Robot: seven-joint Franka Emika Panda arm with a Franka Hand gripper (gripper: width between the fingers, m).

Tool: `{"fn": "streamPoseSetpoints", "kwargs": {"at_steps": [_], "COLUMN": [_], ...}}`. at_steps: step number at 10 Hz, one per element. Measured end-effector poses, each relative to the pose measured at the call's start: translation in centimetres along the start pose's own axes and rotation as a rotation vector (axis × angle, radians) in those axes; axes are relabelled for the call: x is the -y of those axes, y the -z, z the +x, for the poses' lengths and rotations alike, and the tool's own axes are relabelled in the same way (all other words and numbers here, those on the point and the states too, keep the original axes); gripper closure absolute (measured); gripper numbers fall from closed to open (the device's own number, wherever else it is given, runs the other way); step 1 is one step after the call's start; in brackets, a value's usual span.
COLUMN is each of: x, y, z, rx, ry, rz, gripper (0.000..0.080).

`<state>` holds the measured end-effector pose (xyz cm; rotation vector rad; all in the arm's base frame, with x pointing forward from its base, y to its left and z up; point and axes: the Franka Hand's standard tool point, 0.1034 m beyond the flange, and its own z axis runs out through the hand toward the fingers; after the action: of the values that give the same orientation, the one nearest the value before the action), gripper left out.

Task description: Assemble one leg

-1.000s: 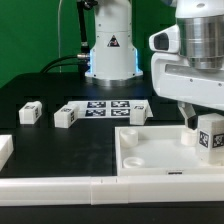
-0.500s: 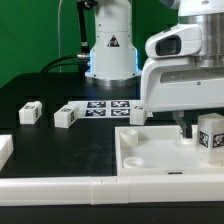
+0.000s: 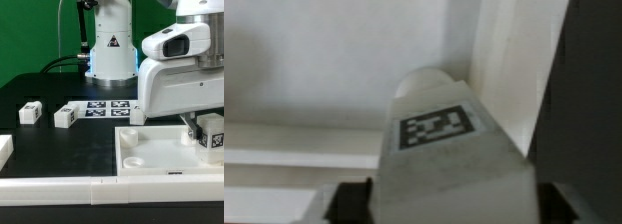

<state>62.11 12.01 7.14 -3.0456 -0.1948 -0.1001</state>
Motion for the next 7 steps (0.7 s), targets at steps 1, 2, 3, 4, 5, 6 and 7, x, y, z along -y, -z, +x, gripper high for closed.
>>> {"fn": "streamPoseSetpoints", "kwargs": {"at_steps": [1, 2, 3, 4, 5, 6, 7], "x": [-0.05, -0.04, -0.08, -0.08, -0.06, -0.2, -0.28], "y": [0.01, 0.0, 0.01, 0.01, 0.0, -0.01, -0.02], "z": [0.01, 0.01, 0.01, 0.01, 0.0, -0.02, -0.03], "rx": [0.0, 0.0, 0.0, 0.0, 0.0, -0.001, -0.003], "ry": [-0.001, -0.014, -0.036, -0.035, -0.043, -0.256, -0.398], "rz": [0.0, 0.0, 0.0, 0.0, 0.0, -0.002, -0.011], "gripper": [0.0509, 0.0509, 0.0509, 0.0509, 0.0509, 0.0509, 0.0509]}}
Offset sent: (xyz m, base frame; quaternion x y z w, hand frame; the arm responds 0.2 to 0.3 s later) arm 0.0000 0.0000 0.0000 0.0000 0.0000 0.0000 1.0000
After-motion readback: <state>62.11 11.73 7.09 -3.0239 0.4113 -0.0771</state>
